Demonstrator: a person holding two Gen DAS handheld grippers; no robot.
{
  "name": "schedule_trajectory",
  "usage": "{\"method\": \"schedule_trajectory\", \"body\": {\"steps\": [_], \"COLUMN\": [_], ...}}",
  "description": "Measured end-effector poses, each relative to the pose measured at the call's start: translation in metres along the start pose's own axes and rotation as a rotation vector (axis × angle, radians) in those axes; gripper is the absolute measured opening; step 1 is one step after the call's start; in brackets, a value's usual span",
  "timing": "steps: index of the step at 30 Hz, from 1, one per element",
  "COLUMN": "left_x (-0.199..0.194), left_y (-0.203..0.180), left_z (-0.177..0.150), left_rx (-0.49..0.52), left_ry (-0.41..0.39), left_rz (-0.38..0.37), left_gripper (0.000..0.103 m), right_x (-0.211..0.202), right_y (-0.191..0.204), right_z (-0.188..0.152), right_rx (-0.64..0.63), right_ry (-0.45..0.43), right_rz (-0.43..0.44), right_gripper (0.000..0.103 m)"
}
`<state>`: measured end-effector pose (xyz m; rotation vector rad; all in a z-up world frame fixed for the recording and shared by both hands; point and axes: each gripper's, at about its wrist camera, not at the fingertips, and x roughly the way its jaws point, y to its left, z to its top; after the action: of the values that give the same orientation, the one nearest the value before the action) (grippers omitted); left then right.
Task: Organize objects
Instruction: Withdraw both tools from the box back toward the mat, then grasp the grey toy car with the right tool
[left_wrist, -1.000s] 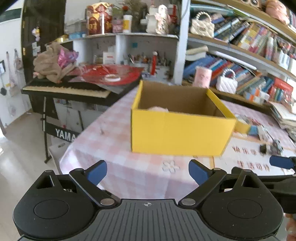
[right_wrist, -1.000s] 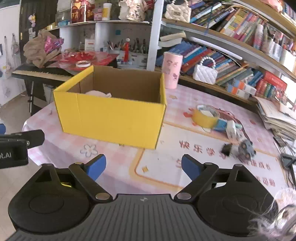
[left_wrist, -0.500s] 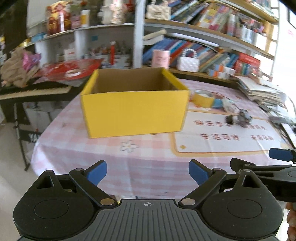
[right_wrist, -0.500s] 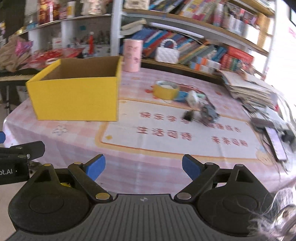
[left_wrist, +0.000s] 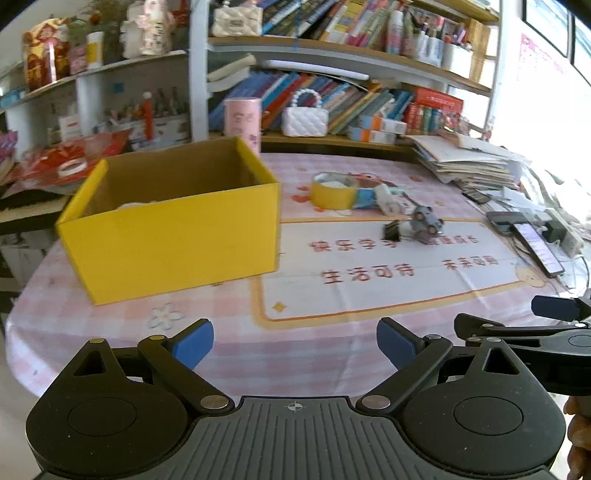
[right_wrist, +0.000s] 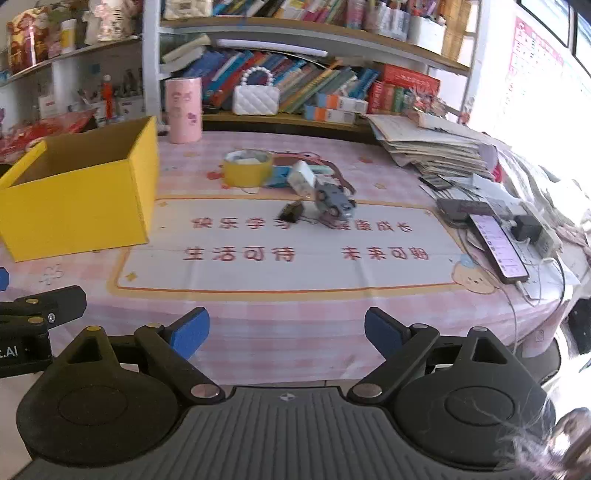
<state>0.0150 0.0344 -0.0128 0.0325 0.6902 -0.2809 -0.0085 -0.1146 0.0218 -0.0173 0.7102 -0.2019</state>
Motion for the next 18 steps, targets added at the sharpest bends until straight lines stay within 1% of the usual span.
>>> {"method": "schedule_trajectory", "body": {"steps": [5,12,18], "left_x": [0.017,0.044,0.067], "left_y": [-0.019,-0.041,-0.057], "left_z": [0.011,0.027,0.042], "left_rx": [0.023,0.040,0.032], "left_ry": [0.010,0.031,0.040], "left_rz": [-0.022,-0.028,-0.016], "left_gripper": [0.097,0.097,0.097], "right_x": [0.014,0.037,0.063], "right_y": [-0.019,-0.044,-0.065], "right_z": [0.006,0.021,0.039], "right_rx": [0.018,0.034,0.046], "right_ry": [0.020,0.034,0.044], "right_rz": [-0.020,-0.026,-0.011], "right_gripper": [0.091,0.091,0.091]}}
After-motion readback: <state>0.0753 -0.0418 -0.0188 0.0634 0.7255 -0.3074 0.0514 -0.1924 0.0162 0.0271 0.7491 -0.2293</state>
